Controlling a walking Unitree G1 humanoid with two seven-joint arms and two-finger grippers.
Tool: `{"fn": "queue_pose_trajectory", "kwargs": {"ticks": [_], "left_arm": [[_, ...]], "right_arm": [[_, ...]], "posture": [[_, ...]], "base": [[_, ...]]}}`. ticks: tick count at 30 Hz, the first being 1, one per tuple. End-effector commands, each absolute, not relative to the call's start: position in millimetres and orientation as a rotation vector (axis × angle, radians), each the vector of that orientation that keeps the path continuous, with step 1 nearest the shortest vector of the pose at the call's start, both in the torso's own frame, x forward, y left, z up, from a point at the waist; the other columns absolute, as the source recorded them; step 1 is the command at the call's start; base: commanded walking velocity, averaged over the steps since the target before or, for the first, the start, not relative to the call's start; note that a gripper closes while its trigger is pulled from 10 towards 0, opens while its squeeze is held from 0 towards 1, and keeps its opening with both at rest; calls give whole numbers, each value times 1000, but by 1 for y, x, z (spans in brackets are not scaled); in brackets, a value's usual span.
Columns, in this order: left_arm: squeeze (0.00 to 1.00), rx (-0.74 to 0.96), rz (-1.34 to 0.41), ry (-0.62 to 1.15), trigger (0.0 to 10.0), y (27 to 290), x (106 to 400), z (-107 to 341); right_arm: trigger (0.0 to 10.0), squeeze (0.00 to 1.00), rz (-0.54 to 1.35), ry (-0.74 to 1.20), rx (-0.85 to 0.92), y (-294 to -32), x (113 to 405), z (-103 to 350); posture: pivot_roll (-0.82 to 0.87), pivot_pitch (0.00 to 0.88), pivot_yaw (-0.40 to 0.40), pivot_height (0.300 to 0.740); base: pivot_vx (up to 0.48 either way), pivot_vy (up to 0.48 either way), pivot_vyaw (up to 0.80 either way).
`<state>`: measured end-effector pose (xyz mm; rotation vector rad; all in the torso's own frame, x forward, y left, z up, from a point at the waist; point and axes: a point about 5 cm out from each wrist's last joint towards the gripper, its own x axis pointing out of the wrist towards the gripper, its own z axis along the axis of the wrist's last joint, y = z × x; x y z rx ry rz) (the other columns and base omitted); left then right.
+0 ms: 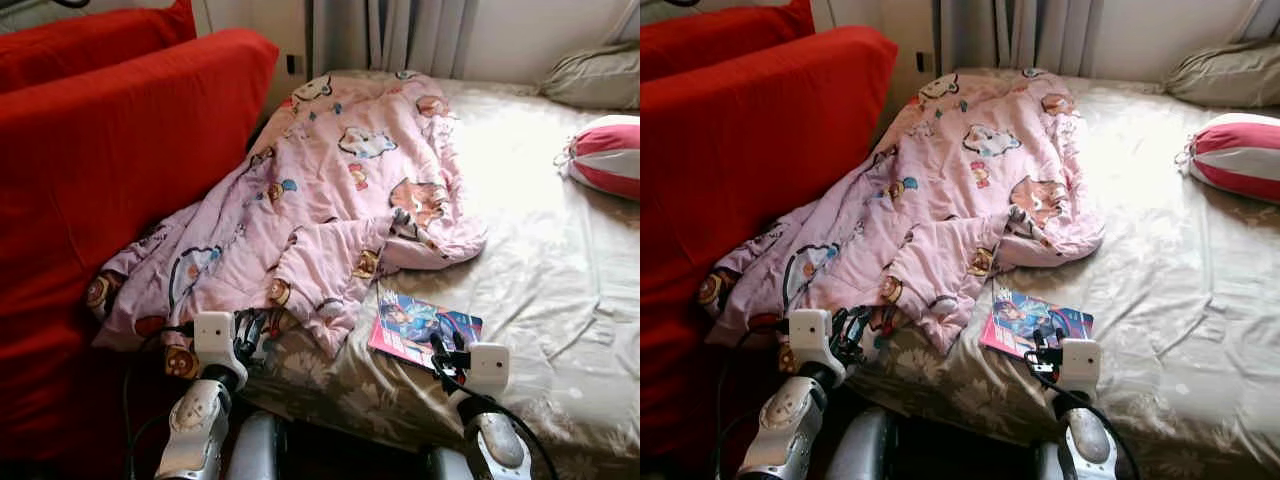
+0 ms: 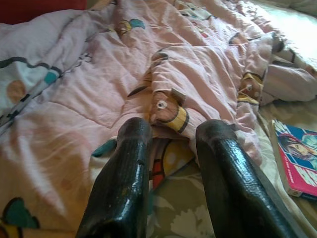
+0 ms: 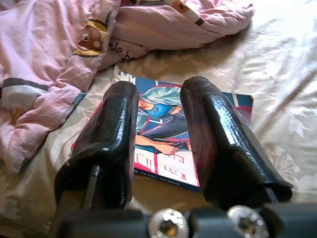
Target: Clean up the room
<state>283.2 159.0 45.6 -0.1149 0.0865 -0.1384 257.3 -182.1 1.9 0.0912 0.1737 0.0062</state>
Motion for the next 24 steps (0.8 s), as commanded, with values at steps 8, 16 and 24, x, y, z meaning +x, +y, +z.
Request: {"fn": "queue_pose_trajectory", "kwargs": {"ticks": [8, 16, 24], "left_arm": [[0, -117, -145, 119, 10000, 160, 281, 41], [0, -121, -150, 119, 10000, 158, 282, 41], [0, -119, -158, 120, 10000, 158, 282, 42]], "right_arm": [[10000, 0, -11, 155, 118, -184, 266, 8], [10000, 0, -9, 143, 123, -182, 265, 9], [10000, 0, -11, 155, 121, -181, 263, 6]], "posture": [[31, 82, 11, 602], [31, 79, 12, 602], [33, 81, 14, 602]], "base": [[187, 0, 0], [267, 0, 0], [279, 0, 0]]}}
